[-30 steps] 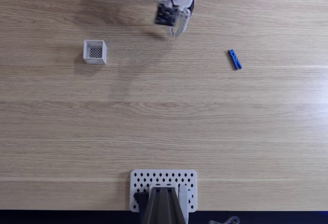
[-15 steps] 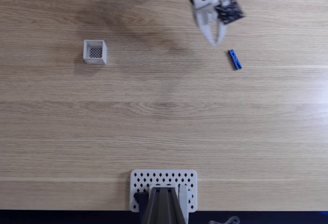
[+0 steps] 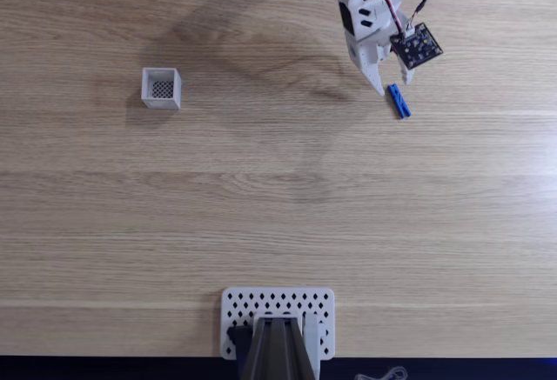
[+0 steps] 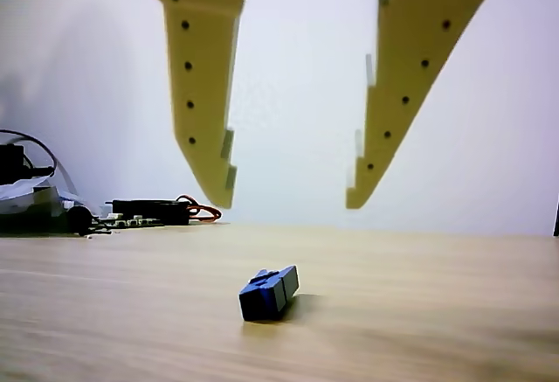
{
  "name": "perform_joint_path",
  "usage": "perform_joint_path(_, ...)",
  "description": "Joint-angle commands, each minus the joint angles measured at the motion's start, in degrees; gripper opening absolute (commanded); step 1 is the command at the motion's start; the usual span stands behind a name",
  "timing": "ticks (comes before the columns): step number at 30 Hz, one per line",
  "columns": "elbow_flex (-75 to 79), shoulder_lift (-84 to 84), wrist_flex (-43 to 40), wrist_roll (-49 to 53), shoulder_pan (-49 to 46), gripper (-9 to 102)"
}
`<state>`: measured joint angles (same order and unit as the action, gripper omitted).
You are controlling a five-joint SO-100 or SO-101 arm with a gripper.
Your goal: Grasp a peg and put it in the crate.
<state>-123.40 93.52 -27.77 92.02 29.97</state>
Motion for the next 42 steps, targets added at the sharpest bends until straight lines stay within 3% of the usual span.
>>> perform_joint_path(1,5.54,0.18,2.11,-2.72,0.97,20)
perform_joint_path(10,5.36,-1.93,3.25,-7.21,2.20,20)
perform_joint_path(36,5.36,-10.37,8.61,-7.38,2.64,19)
perform_joint_path(42,5.10,-10.46,8.00,-7.38,2.55,-4)
